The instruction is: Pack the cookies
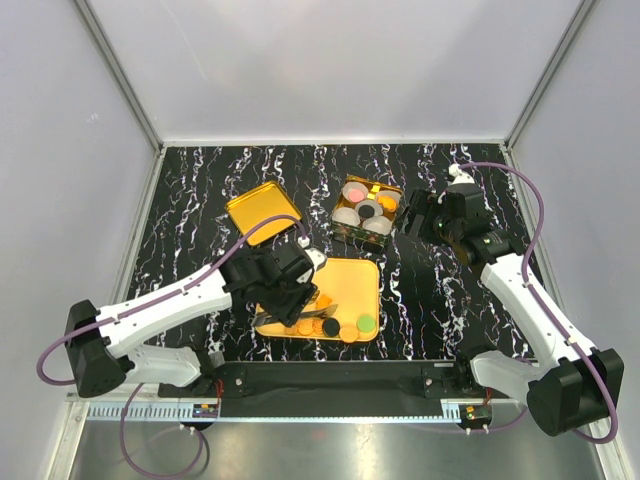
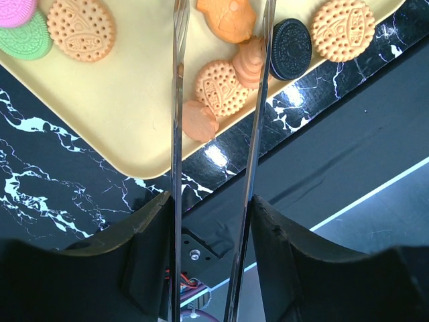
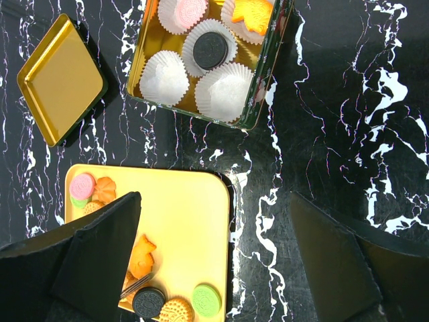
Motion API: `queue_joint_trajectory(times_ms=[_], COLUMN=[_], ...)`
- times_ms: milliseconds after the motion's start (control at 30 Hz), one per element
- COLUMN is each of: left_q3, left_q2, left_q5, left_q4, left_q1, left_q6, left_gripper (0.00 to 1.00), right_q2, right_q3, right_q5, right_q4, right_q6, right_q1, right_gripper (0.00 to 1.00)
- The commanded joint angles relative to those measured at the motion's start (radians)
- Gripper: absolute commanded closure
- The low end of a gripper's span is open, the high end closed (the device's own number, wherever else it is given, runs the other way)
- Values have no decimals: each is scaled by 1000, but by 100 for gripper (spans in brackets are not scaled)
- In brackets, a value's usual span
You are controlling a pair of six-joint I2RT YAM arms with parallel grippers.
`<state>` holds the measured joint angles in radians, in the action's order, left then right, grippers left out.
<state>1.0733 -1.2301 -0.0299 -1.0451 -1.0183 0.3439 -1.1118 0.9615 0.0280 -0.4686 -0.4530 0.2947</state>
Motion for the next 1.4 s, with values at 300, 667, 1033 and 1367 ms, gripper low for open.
queue_joint_trajectory(times_ms=[300, 667, 1033, 1367], left_q3=[33, 79, 103, 117], left_q2=[-26, -84, -117, -117], left_q5=[-79, -111, -125, -110], left_q4=[-3, 46, 77, 51], left_q1=[-6, -6, -5, -3], left_q6=[26, 23, 3, 4], left_gripper=[60, 64, 49, 54], right_q2=[23, 26, 29, 33], right_q3=[-1, 0, 2, 0], right_q5=[-3, -5, -13, -17], right_q4=[31, 31, 25, 19], right_q6=[2, 0, 2, 4], right_q1=[6, 6, 6, 4], right_gripper=[0, 0, 0, 0])
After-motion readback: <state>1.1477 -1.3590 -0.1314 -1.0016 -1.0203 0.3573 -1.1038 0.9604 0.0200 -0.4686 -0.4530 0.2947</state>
